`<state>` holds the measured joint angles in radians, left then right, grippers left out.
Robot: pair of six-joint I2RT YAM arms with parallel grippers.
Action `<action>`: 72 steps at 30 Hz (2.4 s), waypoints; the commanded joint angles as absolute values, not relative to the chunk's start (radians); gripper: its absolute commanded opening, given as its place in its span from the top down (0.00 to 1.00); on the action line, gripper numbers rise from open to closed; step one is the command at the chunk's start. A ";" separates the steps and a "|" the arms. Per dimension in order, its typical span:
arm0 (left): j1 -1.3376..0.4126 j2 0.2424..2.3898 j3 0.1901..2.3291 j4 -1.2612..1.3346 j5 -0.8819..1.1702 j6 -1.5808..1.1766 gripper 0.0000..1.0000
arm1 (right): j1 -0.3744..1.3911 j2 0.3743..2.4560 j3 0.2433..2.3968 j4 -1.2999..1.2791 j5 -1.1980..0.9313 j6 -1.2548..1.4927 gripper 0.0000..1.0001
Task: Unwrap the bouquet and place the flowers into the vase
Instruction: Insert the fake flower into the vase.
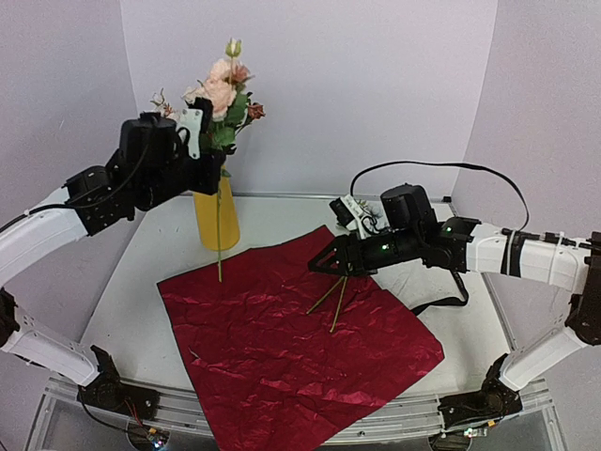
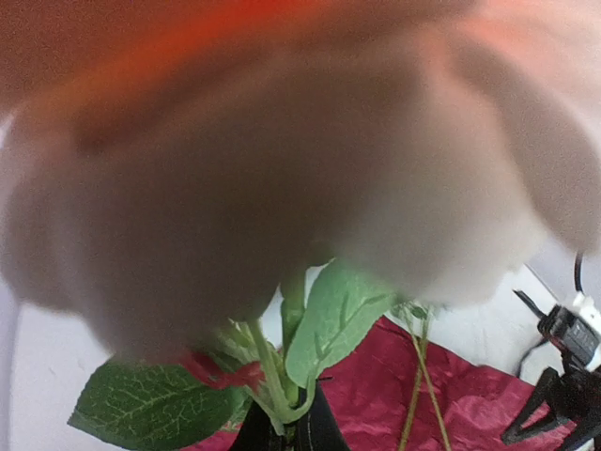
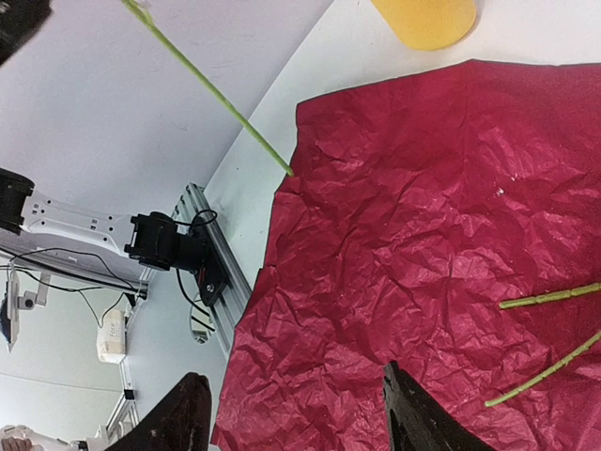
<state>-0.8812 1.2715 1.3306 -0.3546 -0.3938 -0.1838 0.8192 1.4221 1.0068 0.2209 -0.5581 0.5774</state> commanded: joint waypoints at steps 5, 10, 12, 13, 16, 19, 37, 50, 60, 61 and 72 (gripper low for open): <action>-0.786 1.244 1.480 -0.135 -0.628 0.322 1.00 | 0.823 1.479 1.109 0.207 -0.568 0.543 0.37; -0.615 1.312 1.600 -0.089 -0.482 0.316 1.00 | 0.823 1.509 1.139 0.202 -0.577 0.536 0.37; -0.605 1.348 1.647 -0.055 -0.471 0.351 1.00 | 0.823 1.516 1.147 0.200 -0.575 0.535 0.37; -0.603 1.363 1.671 -0.040 -0.464 0.359 1.00 | 0.824 1.519 1.150 0.199 -0.574 0.535 0.37; -0.597 1.399 1.730 0.002 -0.434 0.364 1.00 | 0.823 1.530 1.161 0.198 -0.573 0.533 0.37; -0.597 1.428 1.776 0.068 -0.415 0.371 1.00 | 0.822 1.542 1.172 0.198 -0.571 0.529 0.37; -0.564 1.558 1.905 0.156 -0.366 0.372 1.00 | 0.821 1.587 1.254 0.167 -0.579 0.474 0.37; -0.402 1.537 1.725 0.164 -0.292 0.085 1.00 | 0.820 1.577 1.241 0.147 -0.571 0.462 0.37; -0.344 1.552 1.588 0.164 -0.245 -0.105 1.00 | 0.820 1.566 1.227 0.143 -0.556 0.465 0.37; -0.344 1.555 1.581 0.164 -0.241 -0.112 1.00 | 0.820 1.565 1.226 0.143 -0.555 0.464 0.37; -0.344 1.600 1.513 0.145 -0.181 -0.162 1.00 | 0.819 1.564 1.218 0.141 -0.551 0.471 0.37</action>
